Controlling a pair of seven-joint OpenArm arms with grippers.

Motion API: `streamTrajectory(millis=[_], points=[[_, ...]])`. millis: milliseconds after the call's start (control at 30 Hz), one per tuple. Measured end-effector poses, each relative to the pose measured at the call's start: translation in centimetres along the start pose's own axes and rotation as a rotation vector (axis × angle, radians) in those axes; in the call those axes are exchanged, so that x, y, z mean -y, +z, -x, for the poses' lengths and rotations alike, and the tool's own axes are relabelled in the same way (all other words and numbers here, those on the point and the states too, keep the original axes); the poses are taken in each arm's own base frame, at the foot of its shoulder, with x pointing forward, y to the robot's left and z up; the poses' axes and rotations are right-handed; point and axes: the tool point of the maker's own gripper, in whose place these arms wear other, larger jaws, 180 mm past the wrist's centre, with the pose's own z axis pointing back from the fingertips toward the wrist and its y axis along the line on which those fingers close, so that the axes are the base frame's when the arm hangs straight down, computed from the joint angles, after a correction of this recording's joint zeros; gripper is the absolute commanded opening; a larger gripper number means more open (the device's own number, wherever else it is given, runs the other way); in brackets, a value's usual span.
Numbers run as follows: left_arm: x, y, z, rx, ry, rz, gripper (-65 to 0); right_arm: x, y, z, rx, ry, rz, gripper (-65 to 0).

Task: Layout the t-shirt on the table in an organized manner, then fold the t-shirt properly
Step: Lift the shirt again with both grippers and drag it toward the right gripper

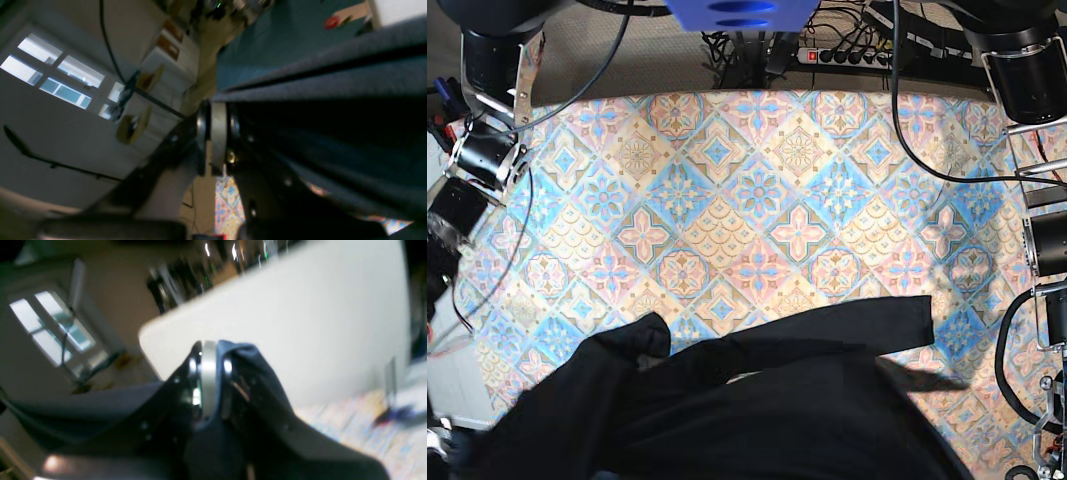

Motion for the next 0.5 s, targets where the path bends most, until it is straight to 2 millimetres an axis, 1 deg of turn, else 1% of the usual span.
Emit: streamTrajectory(millis=[33,67,133,200,267,333,367,400,433,500], points=[[-0.1,0.0,0.1,-0.001,0.002,-0.005,-65.0,0.1,1.1,-0.8,0.029,0.025,0.003,-65.0],[-0.1,0.0,0.1,-0.003,0.000,-0.005,-65.0,0.4,2.2,-1.2,0.047,0.036,0.014,-65.0],[-0.1,0.0,0.3,-0.005,-0.001,-0.003,-65.0,1.0,4.0,-0.6,0.036,0.063,0.042,-65.0],[0.6,-0.1,0.3,0.000,-0.002,0.009,-65.0,1.4,5.6,0.5,0.007,0.078,0.063,-65.0],[1.4,-0.3,0.5,-0.003,-0.002,0.027,-65.0,1.2,6.9,0.3,0.009,0.104,0.077,-65.0],[2.2,-0.5,1.2,-0.018,-0.019,0.038,-65.0,0.1,8.1,-1.2,0.063,0.150,0.062,-65.0],[2.6,-0.5,1.5,-0.028,-0.031,0.043,-65.0,-0.4,8.9,-2.2,0.112,0.167,0.050,-65.0],[2.9,-0.6,1.6,-0.031,-0.050,0.049,-65.0,-0.6,9.7,-3.1,0.152,0.186,0.050,-65.0],[3.3,-0.6,1.6,-0.033,-0.064,0.054,-65.0,-0.6,10.5,-3.4,0.174,0.194,0.060,-65.0],[3.9,-0.7,1.5,-0.028,-0.079,0.064,-65.0,0.5,12.0,-2.9,0.170,0.201,0.096,-65.0]])
